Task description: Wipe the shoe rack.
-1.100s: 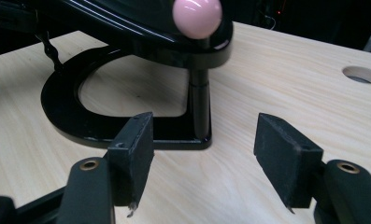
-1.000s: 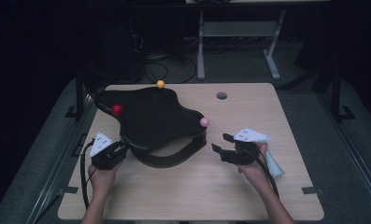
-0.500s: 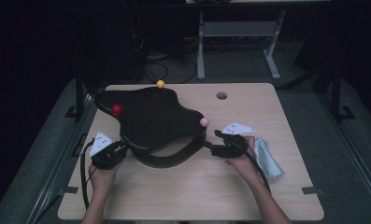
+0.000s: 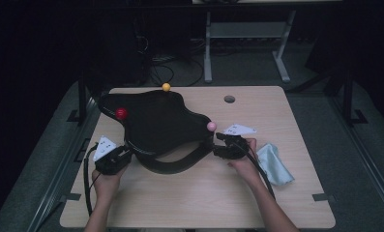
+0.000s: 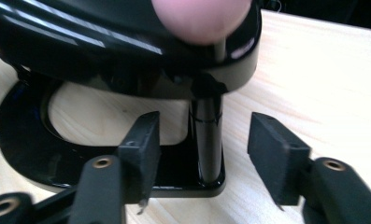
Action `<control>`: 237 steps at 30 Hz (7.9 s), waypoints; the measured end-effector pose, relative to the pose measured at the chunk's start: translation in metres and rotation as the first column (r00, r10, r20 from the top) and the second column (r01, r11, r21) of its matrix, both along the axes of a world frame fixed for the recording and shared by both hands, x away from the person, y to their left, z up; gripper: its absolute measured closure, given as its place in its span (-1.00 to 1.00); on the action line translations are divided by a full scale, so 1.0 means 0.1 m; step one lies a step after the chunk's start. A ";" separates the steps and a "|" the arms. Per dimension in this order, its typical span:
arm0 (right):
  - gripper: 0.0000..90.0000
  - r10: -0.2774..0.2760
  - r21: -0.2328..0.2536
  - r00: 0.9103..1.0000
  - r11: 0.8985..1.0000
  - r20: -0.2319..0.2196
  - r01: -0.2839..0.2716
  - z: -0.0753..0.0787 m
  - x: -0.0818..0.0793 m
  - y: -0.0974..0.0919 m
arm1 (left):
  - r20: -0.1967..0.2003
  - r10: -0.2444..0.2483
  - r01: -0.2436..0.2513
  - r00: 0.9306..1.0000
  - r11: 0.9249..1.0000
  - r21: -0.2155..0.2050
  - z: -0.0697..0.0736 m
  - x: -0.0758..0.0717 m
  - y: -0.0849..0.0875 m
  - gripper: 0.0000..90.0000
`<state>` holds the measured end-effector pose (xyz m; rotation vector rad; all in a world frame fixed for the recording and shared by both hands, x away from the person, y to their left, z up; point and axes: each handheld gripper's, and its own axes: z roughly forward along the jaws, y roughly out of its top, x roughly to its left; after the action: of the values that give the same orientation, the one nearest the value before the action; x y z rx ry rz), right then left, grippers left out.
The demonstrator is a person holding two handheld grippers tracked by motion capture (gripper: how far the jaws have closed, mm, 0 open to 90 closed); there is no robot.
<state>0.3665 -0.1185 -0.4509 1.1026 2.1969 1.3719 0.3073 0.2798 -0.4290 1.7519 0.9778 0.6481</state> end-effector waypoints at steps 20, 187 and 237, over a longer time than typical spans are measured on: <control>0.61 -0.048 -0.061 0.999 0.997 -0.021 0.047 0.00 -0.05 -0.17 | 0.013 -0.036 0.036 0.999 0.999 -0.007 -0.03 0.14 -0.26 0.66; -0.28 0.026 0.005 1.000 1.000 0.013 -0.026 -0.03 -0.55 -0.77 | 0.022 -0.241 0.239 0.970 0.969 0.056 0.42 -0.03 -1.28 -0.12; -0.26 -0.036 0.009 0.996 0.999 0.076 0.036 0.45 -0.08 -0.44 | -0.017 -0.374 0.374 0.927 0.927 0.030 0.37 -0.71 -1.02 0.34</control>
<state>0.3584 -0.1626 -0.4060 1.0692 2.1095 1.3854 0.2368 0.1775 -0.3916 1.9053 0.6144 0.4096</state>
